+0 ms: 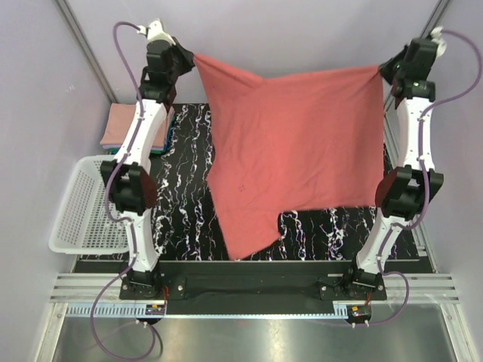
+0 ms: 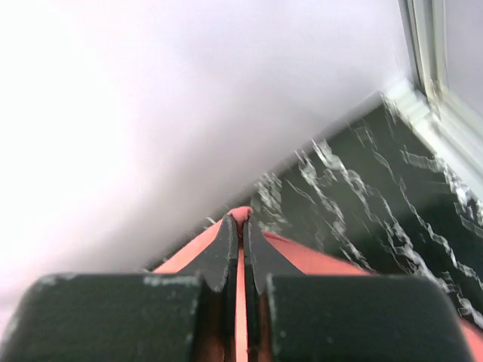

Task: Fold and stack the t-shirts
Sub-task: Flatten the tshirt out

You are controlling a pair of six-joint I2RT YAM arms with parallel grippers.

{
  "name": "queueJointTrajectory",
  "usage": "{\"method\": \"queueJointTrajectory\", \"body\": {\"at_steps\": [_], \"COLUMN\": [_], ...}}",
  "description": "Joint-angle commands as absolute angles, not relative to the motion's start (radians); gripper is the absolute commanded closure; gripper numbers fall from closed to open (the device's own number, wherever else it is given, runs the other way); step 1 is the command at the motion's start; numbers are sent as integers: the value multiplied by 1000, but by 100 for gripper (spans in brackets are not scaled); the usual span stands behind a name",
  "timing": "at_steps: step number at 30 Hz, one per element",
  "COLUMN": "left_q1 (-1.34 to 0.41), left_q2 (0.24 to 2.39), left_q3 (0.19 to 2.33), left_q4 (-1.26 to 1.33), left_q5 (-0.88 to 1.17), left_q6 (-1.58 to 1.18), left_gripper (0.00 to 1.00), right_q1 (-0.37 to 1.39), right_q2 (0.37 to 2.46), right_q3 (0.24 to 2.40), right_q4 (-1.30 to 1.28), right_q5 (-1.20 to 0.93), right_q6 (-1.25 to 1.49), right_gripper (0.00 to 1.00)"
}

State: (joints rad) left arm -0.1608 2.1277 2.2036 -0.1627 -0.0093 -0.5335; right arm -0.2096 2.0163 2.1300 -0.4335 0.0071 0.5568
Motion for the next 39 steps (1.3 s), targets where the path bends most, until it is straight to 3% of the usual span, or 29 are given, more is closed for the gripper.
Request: {"method": "queueJointTrajectory", "body": {"at_steps": [1, 4, 13, 20, 25, 31, 39], "left_q1": [-153, -155, -193, -225, -232, -233, -233], "left_q2": [1887, 1761, 1439, 1229, 1184, 1236, 1255], "left_q3": [2194, 2141, 2033, 1979, 2074, 2319, 2335], "left_q4": [-49, -38, -95, -172, -265, -328, -287], "left_q5": [-130, -166, -205, -216, -163, -163, -161], "left_q6": [-477, -462, -436, -425, -423, -459, -499], "left_gripper": [100, 100, 100, 100, 100, 100, 100], "right_q1": [-213, -213, -213, -212, -213, -213, -213], "right_q2": [1979, 1880, 1498, 1283, 1108, 1086, 1028], "right_q3": [2382, 2433, 2127, 2083, 2011, 2153, 2057], "right_q4": [-584, -597, -589, -695, -692, -745, -577], "right_q5": [31, 34, 5, 31, 72, 170, 321], "right_q6": [532, 548, 594, 568, 566, 531, 583], "right_gripper": [100, 100, 100, 100, 100, 100, 100]}}
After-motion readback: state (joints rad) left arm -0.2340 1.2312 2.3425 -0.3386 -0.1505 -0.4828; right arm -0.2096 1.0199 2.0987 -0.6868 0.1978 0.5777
